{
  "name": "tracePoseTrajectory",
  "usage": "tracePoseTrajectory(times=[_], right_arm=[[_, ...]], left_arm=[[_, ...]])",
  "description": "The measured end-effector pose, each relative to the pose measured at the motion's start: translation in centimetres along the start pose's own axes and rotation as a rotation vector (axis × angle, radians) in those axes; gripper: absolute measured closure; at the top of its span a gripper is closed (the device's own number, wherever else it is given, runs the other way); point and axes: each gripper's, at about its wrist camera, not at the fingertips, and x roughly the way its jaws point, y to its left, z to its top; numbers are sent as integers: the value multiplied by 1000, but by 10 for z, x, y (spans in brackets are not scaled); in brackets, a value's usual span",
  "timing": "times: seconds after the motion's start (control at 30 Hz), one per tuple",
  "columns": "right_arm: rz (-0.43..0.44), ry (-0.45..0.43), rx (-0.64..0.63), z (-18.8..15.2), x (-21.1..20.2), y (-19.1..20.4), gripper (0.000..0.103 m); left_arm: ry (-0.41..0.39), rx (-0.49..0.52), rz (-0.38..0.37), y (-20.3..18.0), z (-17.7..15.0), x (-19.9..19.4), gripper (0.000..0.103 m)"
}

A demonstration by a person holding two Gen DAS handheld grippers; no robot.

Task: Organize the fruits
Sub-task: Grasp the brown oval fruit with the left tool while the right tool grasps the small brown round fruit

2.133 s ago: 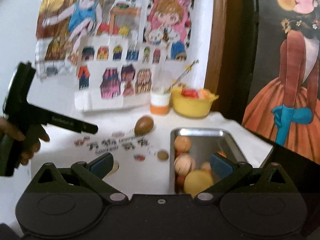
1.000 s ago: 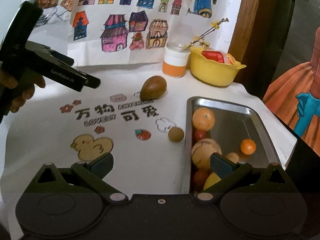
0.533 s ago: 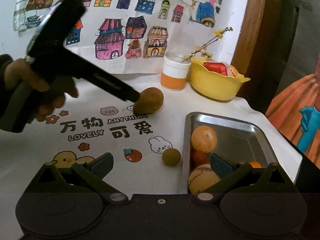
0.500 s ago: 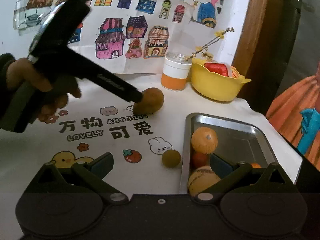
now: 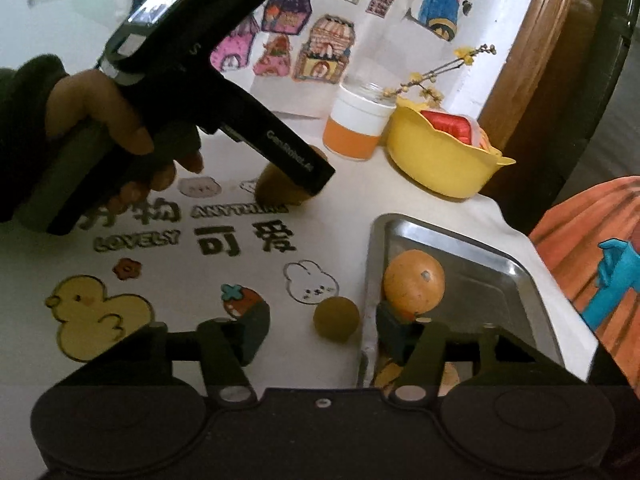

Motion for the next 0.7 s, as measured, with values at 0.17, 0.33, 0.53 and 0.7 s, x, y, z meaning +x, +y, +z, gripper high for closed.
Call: tracePoseTrajectory(times=[0.17, 0.33, 0.53, 0.7], right_arm=[[1, 10, 15, -1, 6, -2, 55], [-8, 12, 14, 0, 8, -2, 62], [-6, 19, 19, -1, 12, -4, 66], [6, 18, 24, 0, 14, -5, 67]], left_arm=[[-2, -12, -17, 0, 0, 7, 5], [13, -24, -40, 0, 1, 13, 17], [30, -37, -58, -1, 3, 19, 29], [45, -47, -80, -2, 3, 21, 43]])
